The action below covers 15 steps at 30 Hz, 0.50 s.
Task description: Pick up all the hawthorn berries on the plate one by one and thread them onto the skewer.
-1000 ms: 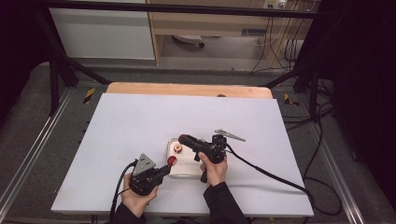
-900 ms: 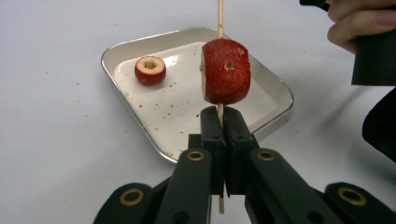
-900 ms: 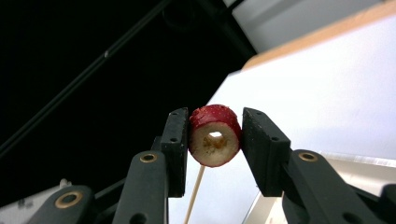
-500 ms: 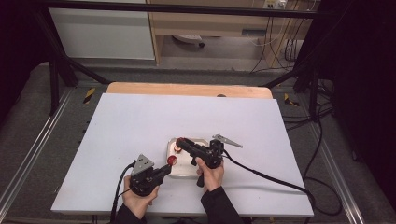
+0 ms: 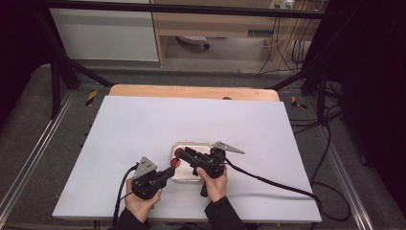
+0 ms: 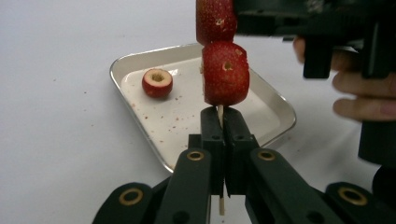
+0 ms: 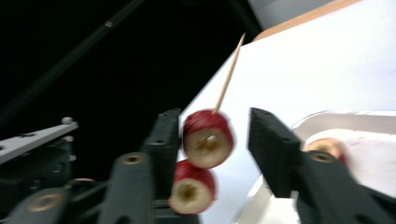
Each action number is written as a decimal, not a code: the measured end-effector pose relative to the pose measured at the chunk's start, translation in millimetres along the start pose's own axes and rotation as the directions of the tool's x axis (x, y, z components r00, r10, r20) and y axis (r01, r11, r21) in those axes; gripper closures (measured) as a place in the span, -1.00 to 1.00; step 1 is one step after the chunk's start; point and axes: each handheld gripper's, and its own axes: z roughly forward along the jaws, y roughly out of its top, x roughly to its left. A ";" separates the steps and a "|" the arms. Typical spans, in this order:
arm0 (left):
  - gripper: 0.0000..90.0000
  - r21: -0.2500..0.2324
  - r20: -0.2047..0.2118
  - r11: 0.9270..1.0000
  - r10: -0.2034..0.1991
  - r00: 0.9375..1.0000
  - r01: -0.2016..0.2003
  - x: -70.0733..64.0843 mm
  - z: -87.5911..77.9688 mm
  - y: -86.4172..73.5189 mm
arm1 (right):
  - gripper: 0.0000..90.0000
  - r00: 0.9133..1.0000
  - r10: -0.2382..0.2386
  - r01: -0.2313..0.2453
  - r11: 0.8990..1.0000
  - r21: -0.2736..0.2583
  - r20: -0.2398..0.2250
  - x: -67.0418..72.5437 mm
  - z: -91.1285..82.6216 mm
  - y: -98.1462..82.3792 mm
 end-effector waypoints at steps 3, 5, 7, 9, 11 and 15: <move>0.96 0.012 -0.012 0.999 0.031 0.999 -0.030 6.9 -2.6 -0.5 | -0.12 0.996 -0.077 0.076 0.997 0.023 0.046 0.0 -4.7 7.0; 0.96 0.025 -0.011 0.999 0.041 0.999 -0.040 12.5 -4.3 -0.6 | -0.28 0.990 -0.124 0.119 0.991 0.068 0.074 -0.2 -7.6 11.0; 0.96 0.030 -0.016 0.999 0.046 0.999 -0.045 18.1 -7.1 -1.2 | -0.44 0.979 -0.177 0.164 0.979 0.117 0.106 -2.0 -9.6 13.6; 0.96 0.035 -0.022 0.998 0.057 0.998 -0.056 23.5 -10.5 -1.8 | -0.54 0.964 -0.231 0.208 0.963 0.169 0.131 -4.0 -11.6 15.8; 0.96 0.064 -0.016 0.995 0.075 0.997 -0.074 29.3 -13.5 -2.2 | -0.61 0.949 -0.282 0.246 0.942 0.227 0.143 -6.7 -13.1 18.0; 0.95 0.088 -0.013 0.992 0.095 0.995 -0.094 40.2 -19.5 -4.7 | -0.73 0.927 -0.338 0.274 0.905 0.325 0.163 -13.1 -13.6 25.7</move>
